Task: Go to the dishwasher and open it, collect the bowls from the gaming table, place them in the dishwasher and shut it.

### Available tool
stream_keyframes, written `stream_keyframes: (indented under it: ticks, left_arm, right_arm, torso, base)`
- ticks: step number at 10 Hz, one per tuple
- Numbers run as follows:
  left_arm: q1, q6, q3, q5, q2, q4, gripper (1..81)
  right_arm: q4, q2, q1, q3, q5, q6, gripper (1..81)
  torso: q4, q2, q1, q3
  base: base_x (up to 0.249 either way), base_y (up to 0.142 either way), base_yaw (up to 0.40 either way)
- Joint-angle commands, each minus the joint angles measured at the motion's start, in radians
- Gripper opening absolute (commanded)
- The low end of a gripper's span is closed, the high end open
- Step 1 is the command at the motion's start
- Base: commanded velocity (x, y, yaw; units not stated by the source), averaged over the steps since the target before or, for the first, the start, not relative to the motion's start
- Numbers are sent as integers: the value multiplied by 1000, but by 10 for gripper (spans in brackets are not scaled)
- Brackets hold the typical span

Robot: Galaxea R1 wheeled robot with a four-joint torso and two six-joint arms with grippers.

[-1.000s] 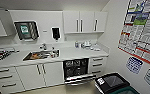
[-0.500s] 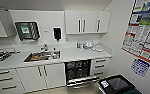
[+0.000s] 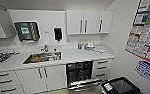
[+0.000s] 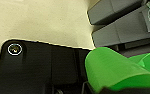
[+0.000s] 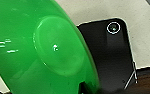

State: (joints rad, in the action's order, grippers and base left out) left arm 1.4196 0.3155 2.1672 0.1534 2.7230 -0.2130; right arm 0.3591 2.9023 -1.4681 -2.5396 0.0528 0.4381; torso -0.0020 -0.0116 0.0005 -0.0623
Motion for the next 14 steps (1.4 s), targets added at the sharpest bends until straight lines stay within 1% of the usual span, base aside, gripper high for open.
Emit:
stream_keyframes:
  ticks: [1,8,14]
  left_arm:
    - [-53,-1,-17,-35,-14,-8,10]
    - [-53,-1,-18,-35,-14,-8,10]
    - [-53,-3,-20,-35,-11,-9,10]
  right_arm:
    - [9,-7,48,12,-45,-6,10]
    - [9,-6,47,9,-45,-6,10]
    - [9,-6,47,9,-45,-6,10]
  torso:
    - [0,0,0,0]
    - [0,0,0,0]
    - [0,0,0,0]
  base:
    - [113,0,0]
    - [114,0,0]
    - [114,75,0]
